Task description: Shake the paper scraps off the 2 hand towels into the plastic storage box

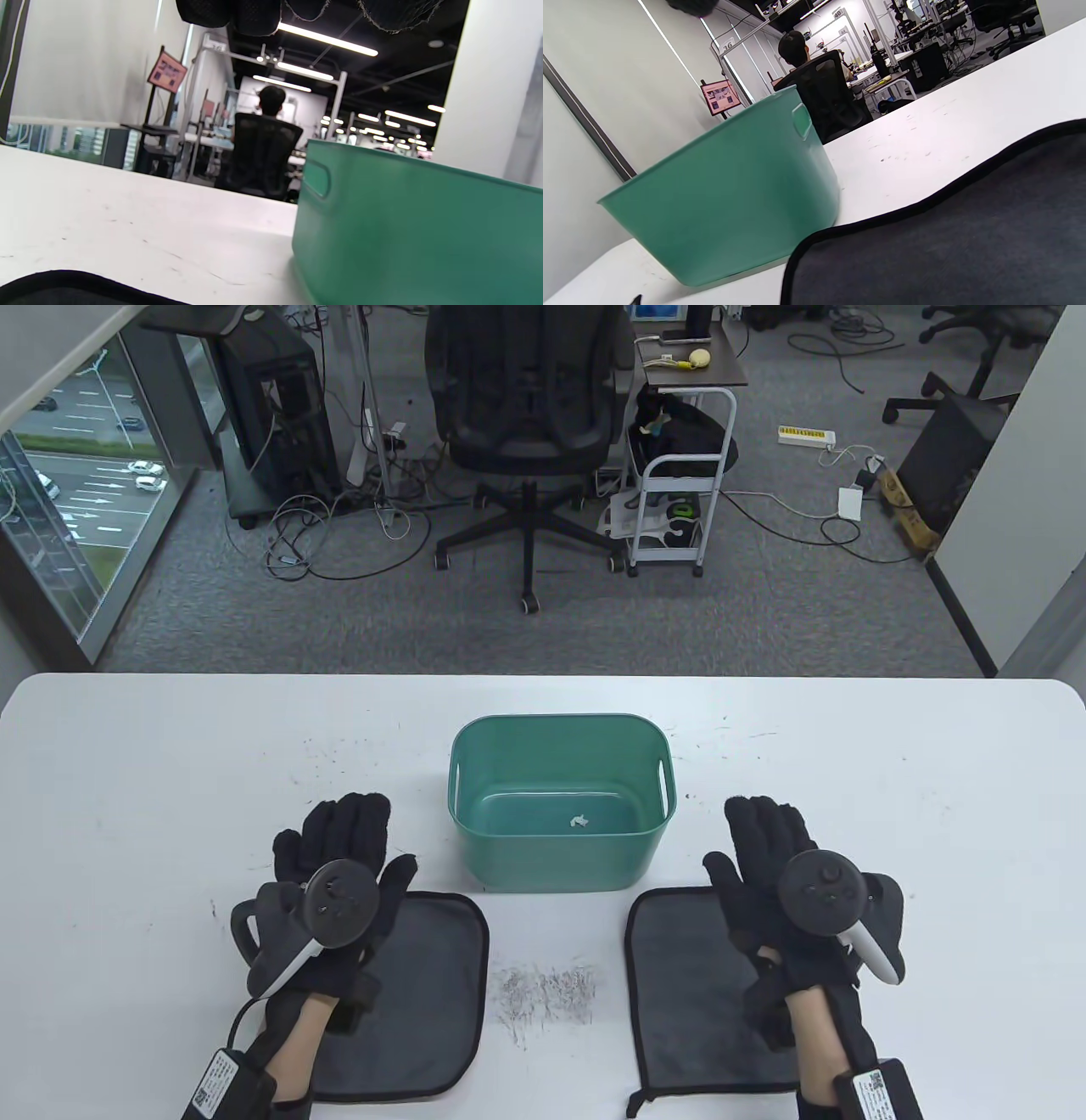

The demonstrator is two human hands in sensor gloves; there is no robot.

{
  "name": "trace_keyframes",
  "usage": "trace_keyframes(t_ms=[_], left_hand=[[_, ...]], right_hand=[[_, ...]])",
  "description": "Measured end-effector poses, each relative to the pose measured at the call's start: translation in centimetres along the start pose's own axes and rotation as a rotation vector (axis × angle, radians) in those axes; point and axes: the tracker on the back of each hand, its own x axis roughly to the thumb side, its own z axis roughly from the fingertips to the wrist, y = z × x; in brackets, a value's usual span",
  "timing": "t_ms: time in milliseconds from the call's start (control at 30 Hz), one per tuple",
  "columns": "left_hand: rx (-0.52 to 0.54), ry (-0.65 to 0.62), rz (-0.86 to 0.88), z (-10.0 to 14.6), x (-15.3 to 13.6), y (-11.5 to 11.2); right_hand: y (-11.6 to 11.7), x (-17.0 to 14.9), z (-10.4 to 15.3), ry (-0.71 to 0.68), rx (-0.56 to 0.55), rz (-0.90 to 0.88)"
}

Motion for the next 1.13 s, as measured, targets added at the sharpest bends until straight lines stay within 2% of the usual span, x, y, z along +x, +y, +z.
trace_keyframes(t_ms=[133,367,500,1133], left_hand=[[0.054,0.040,-0.020,-0.1,-1.4,-0.2],[0.036,0.077,-0.072,0.0,-2.4,-0.2],[0.044,0.091,-0.111,0.1,-2.7,-0.2],[0.029,0.093,-0.074,-0.2,-2.6,-0.3]], right_hand=[[-0.3,-0.5,0.0,0.005,-0.037,0.021],[-0.7,-1.2,0.2,0.032,-0.061,0.104],[-1.5,-1.4,0.5,0.024,-0.099,0.086],[-1.1,-1.6,0.2,0.006,-0.070,0.044]])
